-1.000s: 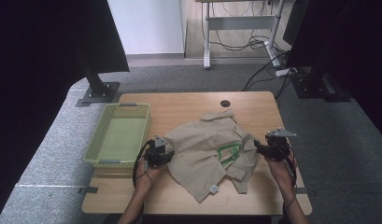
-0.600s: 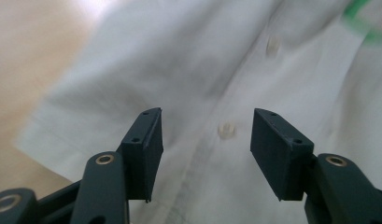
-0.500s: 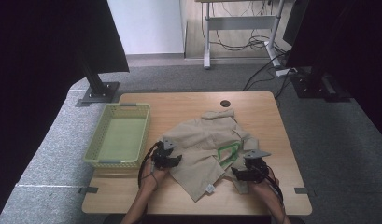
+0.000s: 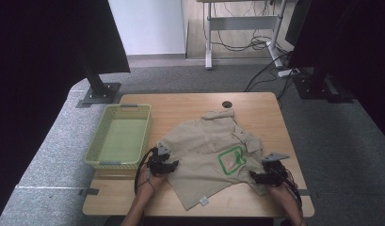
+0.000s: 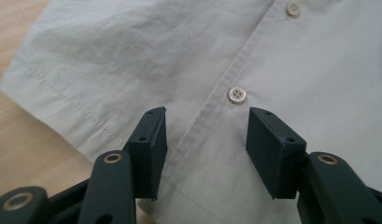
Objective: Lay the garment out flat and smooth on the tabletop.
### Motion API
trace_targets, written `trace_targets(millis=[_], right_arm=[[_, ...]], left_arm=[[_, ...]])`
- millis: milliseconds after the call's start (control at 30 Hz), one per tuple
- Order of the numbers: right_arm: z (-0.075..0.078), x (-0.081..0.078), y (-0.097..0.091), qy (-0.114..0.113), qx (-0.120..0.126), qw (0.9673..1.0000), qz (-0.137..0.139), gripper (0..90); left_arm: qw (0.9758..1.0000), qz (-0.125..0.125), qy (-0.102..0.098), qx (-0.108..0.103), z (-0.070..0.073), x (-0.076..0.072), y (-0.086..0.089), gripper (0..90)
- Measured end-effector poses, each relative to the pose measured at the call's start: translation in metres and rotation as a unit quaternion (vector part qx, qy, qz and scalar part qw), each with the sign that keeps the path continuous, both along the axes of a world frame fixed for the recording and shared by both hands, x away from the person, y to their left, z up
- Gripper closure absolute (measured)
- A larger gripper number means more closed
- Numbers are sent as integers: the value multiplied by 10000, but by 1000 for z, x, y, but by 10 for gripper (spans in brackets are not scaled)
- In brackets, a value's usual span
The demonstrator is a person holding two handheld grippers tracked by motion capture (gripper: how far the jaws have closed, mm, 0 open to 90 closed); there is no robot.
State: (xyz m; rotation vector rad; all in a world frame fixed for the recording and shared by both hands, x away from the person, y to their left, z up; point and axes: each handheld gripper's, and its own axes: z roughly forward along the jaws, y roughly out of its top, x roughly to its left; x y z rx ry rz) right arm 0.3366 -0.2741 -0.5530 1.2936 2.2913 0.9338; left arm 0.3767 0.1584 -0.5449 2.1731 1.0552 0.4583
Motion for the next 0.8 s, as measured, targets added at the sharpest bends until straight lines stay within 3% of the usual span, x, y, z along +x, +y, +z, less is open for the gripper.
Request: trace_targets(millis=[100,133,200,300,400,467,500,633,667,700,800], right_arm=[[1,1,-12,6,-99,9997,-200,282],[2,1,-13,8,-167,9995,-270,269],[7,0,-14,-50,-328,9985,-425,245],[19,-6,-8,-254,-36,9984,-512,208],[28,-14,10,-421,113,9981,-442,185],[26,-18,26,-414,175,9982,-393,182],[22,-20,35,-377,190,9985,-343,180],[3,-17,56,-137,-21,9994,-312,175],[-3,-15,57,-79,-95,9994,-322,149],[-5,-14,56,-133,13,9991,-399,152],[-3,-7,48,-134,-98,9988,-460,167]], left_arm=[[9997,-188,85,105,3,-6,-4,499],[9994,-241,-23,232,7,-7,-7,498],[9991,-303,-209,199,13,-4,-9,467],[9991,-251,-310,144,19,10,-14,393],[9993,-74,-297,228,10,29,-18,388],[9993,-22,-233,290,2,36,-18,396],[9995,-24,-246,186,0,36,-16,397],[9998,-14,-202,61,-2,31,-11,408],[9999,-3,-130,-23,-2,28,-9,408],[9999,7,-69,-80,-2,26,-7,407],[9999,-10,-68,-75,-3,13,-4,401]])
